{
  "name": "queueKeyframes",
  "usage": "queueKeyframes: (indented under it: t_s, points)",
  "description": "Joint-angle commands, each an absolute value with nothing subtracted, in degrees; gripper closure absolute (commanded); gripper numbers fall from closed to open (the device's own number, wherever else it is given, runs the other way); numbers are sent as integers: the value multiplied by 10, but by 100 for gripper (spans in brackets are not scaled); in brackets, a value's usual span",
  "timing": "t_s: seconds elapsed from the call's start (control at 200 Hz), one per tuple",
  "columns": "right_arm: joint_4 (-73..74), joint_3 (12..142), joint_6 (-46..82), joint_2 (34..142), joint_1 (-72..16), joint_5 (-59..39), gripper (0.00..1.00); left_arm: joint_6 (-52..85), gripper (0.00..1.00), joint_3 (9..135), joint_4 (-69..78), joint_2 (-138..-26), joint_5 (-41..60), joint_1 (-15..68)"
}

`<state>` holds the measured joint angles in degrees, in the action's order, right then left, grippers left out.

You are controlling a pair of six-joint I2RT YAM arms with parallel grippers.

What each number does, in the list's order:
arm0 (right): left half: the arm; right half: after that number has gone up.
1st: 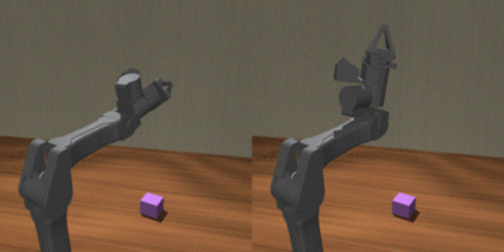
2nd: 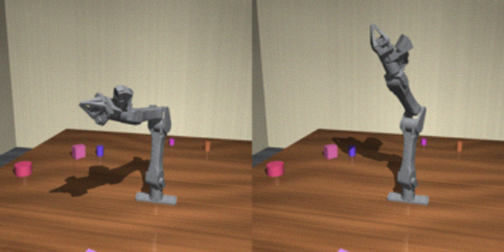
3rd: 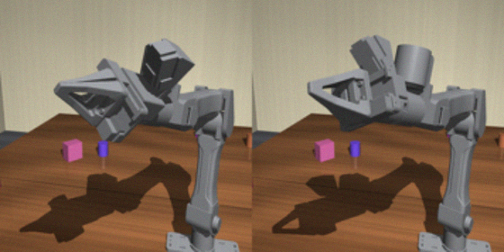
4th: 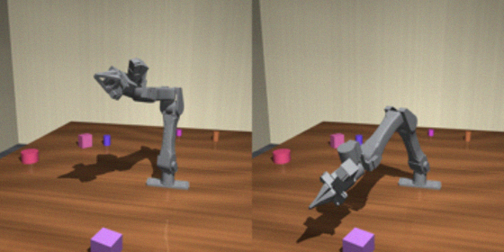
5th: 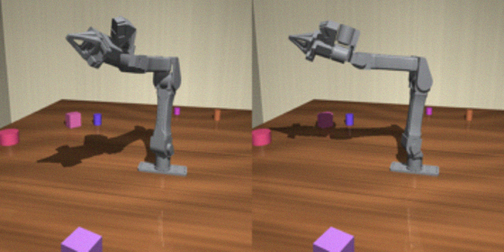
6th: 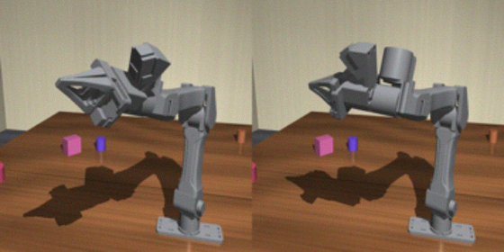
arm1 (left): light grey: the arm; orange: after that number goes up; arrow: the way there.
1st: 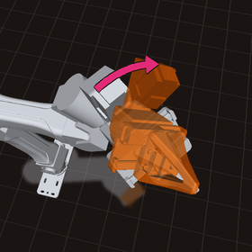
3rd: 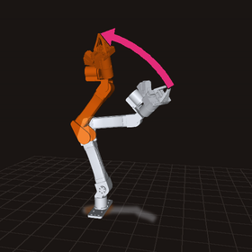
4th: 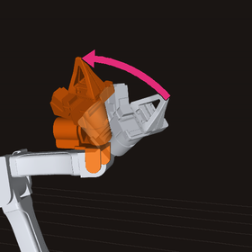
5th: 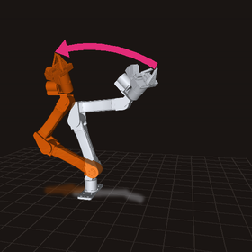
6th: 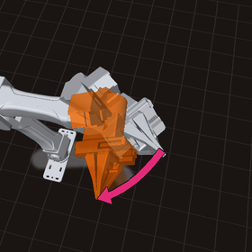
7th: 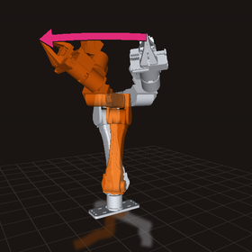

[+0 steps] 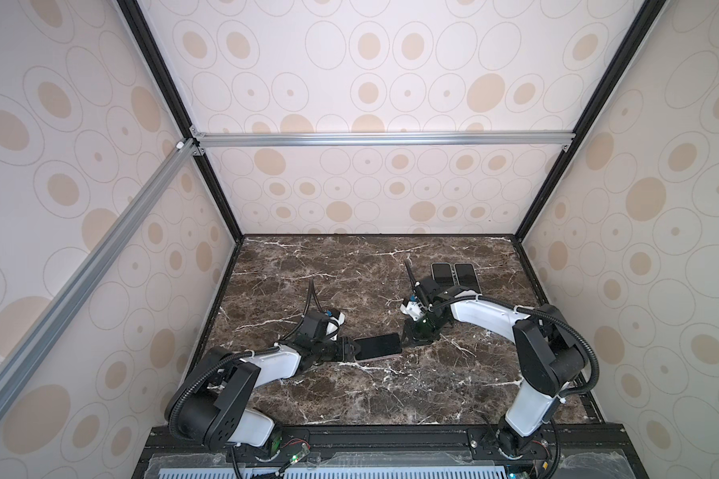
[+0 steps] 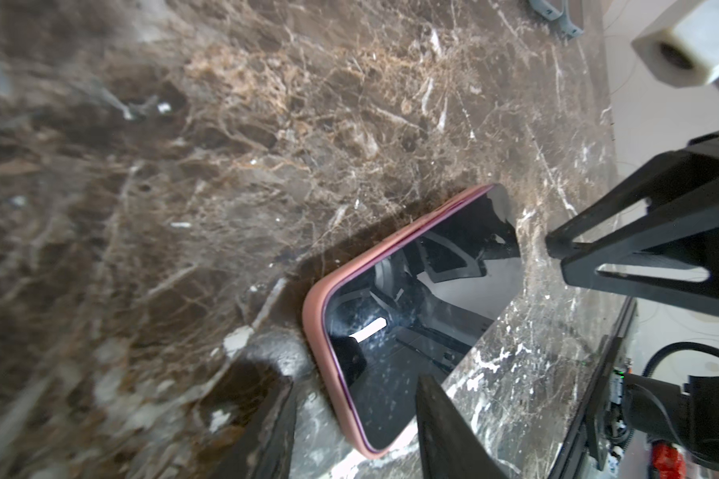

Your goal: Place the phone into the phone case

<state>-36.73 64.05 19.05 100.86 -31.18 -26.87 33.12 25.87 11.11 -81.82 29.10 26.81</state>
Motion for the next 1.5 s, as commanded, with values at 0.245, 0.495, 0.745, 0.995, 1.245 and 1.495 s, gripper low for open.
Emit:
queueKeyframes:
  t_s: [0.245,0.495,0.745,0.995,1.245,1.495]
  points:
    - [-341,616,196,1022,-320,-275,75,302,60,271,65,-820,300,273]
    - [-321,609,200,1042,-323,-281,75,311,65,268,89,-840,327,276]
    - [-303,607,205,1057,-325,-287,79,314,71,268,96,-857,336,279]
    - [-293,602,211,1064,-334,-288,86,319,72,269,105,-867,340,283]
    - [-283,601,212,1086,-353,-285,90,328,71,268,122,-879,352,286]
    - [-267,594,216,1109,-357,-286,90,331,71,263,128,-880,353,289]
